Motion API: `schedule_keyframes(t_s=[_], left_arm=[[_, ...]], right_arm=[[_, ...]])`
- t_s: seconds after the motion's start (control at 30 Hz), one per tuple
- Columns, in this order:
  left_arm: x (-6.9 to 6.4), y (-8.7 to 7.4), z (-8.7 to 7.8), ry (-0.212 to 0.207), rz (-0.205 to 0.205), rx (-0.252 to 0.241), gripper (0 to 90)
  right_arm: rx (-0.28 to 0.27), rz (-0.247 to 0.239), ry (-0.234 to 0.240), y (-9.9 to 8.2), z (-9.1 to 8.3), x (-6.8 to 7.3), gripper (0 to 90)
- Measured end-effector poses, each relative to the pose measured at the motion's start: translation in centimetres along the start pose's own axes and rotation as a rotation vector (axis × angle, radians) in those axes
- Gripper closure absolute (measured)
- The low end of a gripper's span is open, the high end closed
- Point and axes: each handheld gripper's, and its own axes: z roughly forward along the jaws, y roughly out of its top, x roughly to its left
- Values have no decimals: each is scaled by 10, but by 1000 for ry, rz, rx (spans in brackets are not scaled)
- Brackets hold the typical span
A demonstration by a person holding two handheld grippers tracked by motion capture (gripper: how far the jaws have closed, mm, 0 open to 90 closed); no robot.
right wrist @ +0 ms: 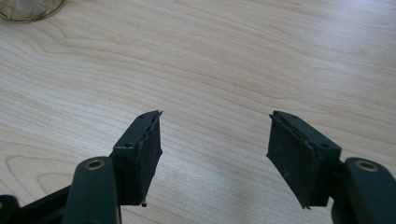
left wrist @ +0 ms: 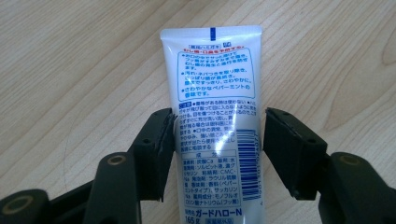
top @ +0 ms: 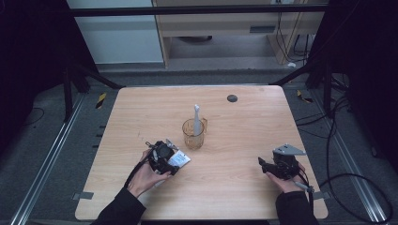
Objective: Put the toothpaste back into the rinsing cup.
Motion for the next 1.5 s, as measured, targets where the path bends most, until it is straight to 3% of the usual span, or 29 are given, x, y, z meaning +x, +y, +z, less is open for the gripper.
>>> schedule_keyframes(t_s=[0.43, 0.73, 0.87, 1.17, 1.37, 1.5], left_arm=[[5, 7, 12, -23, -6, 29, 396], [5, 11, 19, -18, 4, 46, 390], [4, 11, 18, -17, 0, 45, 425], [7, 7, 7, -43, -31, 3, 645], [8, 3, 0, -48, -39, -27, 680], [11, 0, -13, -44, -57, -72, 686]], right_arm=[[4, -5, -1, 0, 2, 0, 348], [2, -6, -2, 0, 1, -1, 348], [0, -7, -2, 0, 1, 0, 348], [3, -1, 5, -1, 1, -1, 353], [-1, -8, -3, -2, 0, -3, 354], [-1, -8, -2, -2, 0, -3, 356]])
